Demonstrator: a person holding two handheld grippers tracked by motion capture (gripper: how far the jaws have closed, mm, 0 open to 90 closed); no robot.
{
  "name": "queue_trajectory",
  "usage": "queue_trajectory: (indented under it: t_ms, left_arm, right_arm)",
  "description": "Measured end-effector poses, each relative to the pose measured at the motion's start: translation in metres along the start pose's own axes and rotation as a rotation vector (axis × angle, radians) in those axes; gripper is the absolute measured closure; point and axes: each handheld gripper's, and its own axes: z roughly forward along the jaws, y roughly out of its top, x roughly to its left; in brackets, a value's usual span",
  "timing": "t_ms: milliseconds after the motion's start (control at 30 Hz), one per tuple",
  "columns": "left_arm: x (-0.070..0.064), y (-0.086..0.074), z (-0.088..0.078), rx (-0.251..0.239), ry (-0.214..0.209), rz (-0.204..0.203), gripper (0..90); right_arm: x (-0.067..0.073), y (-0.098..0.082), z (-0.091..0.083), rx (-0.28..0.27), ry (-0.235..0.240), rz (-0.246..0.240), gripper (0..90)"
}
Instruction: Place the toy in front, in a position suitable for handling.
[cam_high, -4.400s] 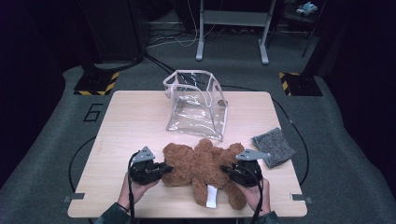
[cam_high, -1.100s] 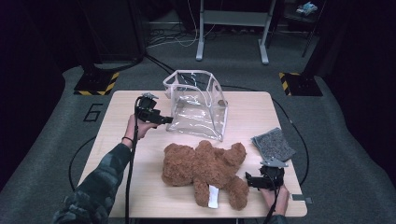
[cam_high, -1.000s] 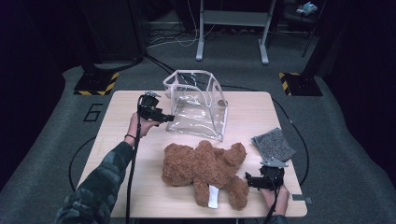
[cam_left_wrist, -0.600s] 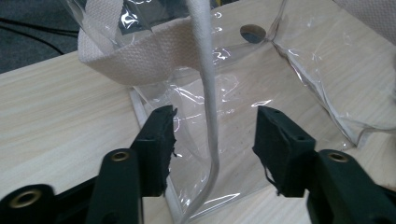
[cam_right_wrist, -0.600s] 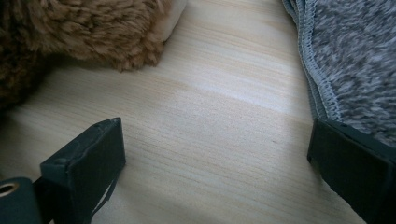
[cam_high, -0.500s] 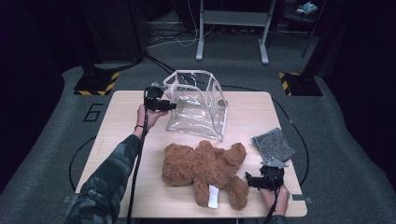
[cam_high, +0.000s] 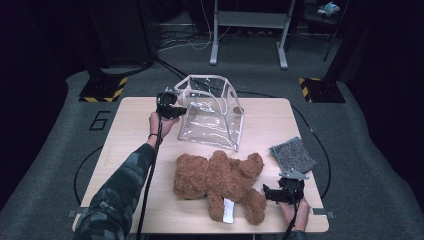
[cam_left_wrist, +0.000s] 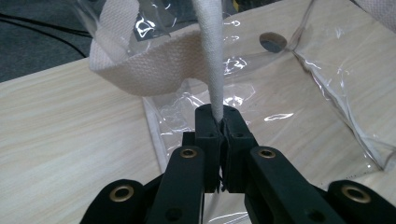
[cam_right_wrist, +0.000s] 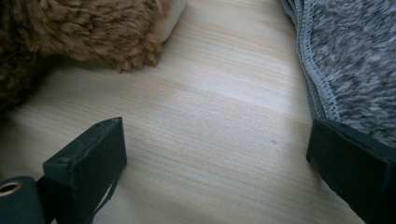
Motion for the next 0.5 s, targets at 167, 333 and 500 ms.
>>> queue_trajectory:
  t_ms: [167,333,500]
  left_arm:
    - [0.0019,-0.0005,-0.0012,-0.009,0.018,-0.016,87.2]
    - [0.0066,-0.0017,-0.0041,-0.008,0.032,-0.023,87.3]
    - [0.0100,-0.0041,-0.0062,-0.020,0.042,-0.032,87.3]
  right_arm:
    - [0.0003,-0.0001,-0.0003,0.001,-0.003,0.004,4.2]
    - [0.0005,-0.0001,-0.0005,0.003,-0.003,0.006,4.2]
    - [0.0004,0.0000,-0.0002,-0.001,-0.005,0.007,4.2]
